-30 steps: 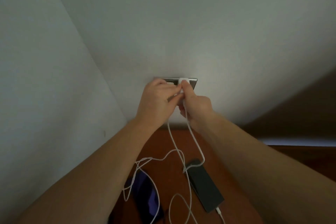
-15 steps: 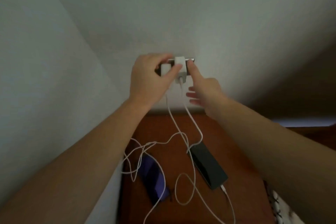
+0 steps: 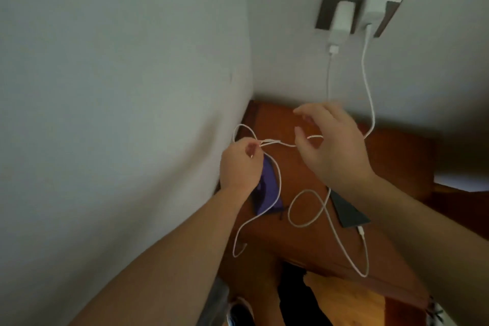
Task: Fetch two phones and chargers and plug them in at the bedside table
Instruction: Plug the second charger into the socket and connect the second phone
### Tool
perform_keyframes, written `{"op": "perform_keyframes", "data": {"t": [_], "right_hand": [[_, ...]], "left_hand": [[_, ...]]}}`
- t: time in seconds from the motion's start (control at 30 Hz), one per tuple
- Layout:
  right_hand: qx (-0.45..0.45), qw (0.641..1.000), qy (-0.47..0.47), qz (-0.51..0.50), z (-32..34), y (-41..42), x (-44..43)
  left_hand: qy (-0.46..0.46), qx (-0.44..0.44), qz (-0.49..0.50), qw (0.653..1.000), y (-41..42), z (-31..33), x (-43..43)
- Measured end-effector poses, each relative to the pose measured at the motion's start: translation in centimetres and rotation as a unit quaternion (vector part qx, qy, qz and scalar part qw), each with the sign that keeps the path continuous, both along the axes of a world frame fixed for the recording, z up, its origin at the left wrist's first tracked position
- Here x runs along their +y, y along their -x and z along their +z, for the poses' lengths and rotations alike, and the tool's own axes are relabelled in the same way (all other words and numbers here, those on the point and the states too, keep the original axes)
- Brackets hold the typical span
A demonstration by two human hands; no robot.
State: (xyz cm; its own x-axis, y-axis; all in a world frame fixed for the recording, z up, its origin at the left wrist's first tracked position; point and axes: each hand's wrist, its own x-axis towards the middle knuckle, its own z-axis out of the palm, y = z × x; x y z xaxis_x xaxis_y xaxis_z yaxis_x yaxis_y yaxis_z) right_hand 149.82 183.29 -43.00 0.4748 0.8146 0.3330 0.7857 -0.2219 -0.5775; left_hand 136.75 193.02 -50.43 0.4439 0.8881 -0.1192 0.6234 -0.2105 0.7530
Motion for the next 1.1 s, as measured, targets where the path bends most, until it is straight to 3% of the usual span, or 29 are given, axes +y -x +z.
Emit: {"op": "perform_keyframes", "data": {"t": [0.1,0.2,0.3,0.43,0.53,0.6,0.7,0.77,0.9,1.03,1.1], "right_hand": [[0.05,0.994,0.085,0.037,-4.1,2.4,-0.6],[0.103,0.978,0.178,0.045,-7.9,4.1,-1.2],[0.147,0.966,0.209,0.048,-10.4,5.6,-1.9],[0.17,0.964,0.199,0.04,-12.4,7.8,-3.6],[0.236,0.942,0.238,-0.026,-14.3,10.6,-6.3],[0.323,0.898,0.287,-0.085,-15.3,12.9,-8.5],[0.477,0.813,0.318,-0.107,-16.0,16.7,-11.0],[0.572,0.757,0.305,-0.082,-16.3,19.1,-11.7],[0.63,0.697,0.343,-0.014,-16.8,21.8,-13.3],[0.614,0.712,0.339,0.029,-16.1,22.3,-15.5],[0.572,0.738,0.353,0.059,-16.0,21.7,-17.0]], "left_hand": [[0.08,0.118,-0.052,0.988,4.1,-4.8,-2.6],[0.163,0.259,-0.121,0.944,7.5,-8.7,-4.9],[0.161,0.327,-0.158,0.918,9.5,-11.5,-6.6],[0.107,0.264,-0.126,0.95,10.1,-13.2,-7.1],[0.215,0.121,-0.072,0.966,9.9,-12.3,-6.5],[0.327,0.005,-0.014,0.945,9.9,-10.8,-6.2],[0.475,-0.099,0.012,0.874,10.2,-8.7,-6.4],[0.502,-0.11,-0.003,0.858,10.6,-8.0,-6.9],[0.489,-0.126,0.047,0.862,11.8,-7.9,-7.3],[0.466,-0.116,0.075,0.874,12.4,-9.2,-7.0],[0.456,-0.111,0.089,0.879,12.2,-9.9,-6.8]]}}
